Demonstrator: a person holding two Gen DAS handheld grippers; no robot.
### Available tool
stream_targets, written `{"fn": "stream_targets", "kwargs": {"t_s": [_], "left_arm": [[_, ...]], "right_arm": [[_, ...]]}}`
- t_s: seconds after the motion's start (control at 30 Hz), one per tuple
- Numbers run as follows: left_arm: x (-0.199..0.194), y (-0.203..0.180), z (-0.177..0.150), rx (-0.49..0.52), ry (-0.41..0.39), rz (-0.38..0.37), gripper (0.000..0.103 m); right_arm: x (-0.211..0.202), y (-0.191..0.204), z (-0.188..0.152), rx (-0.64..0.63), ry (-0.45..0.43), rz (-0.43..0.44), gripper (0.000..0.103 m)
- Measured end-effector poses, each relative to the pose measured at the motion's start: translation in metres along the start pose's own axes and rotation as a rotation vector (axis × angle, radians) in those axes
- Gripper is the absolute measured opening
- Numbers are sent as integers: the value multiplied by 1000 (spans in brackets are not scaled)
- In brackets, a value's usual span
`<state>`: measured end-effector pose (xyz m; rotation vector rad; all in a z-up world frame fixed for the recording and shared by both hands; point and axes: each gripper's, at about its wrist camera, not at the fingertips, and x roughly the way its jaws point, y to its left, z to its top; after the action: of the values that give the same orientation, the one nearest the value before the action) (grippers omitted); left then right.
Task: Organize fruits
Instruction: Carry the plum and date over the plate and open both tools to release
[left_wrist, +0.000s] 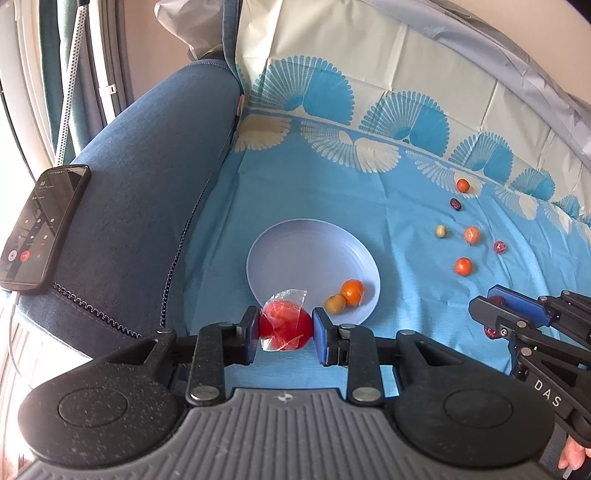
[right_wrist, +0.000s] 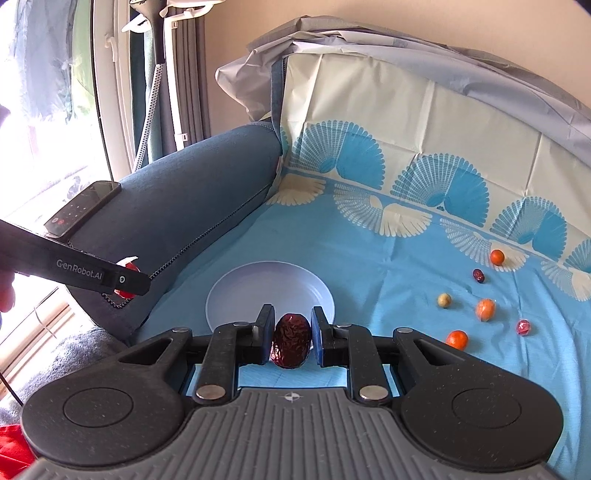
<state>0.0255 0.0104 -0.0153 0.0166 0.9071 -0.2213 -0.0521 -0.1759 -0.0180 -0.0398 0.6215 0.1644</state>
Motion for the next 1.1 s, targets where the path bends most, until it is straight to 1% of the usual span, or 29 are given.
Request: {"fn": "stream_targets", "kwargs": {"t_s": [0.23,0.53,0.73,0.9,1.1], "left_arm": [[31,1,16,7,27,3,33],[91,5,33,15,99,21,33],[131,4,42,31,128,26,33],[162,-1,46,63,155,41,33],[187,-2,47,78,184,50,33]], "right_arm": [[35,-4,9,10,32,21,22],[84,-9,18,8,56,49,22],[119,-15,17,-4,72,57,22],[152,-21,14,-16,106,70,22],[180,-22,10,-38,133,72,22]]}}
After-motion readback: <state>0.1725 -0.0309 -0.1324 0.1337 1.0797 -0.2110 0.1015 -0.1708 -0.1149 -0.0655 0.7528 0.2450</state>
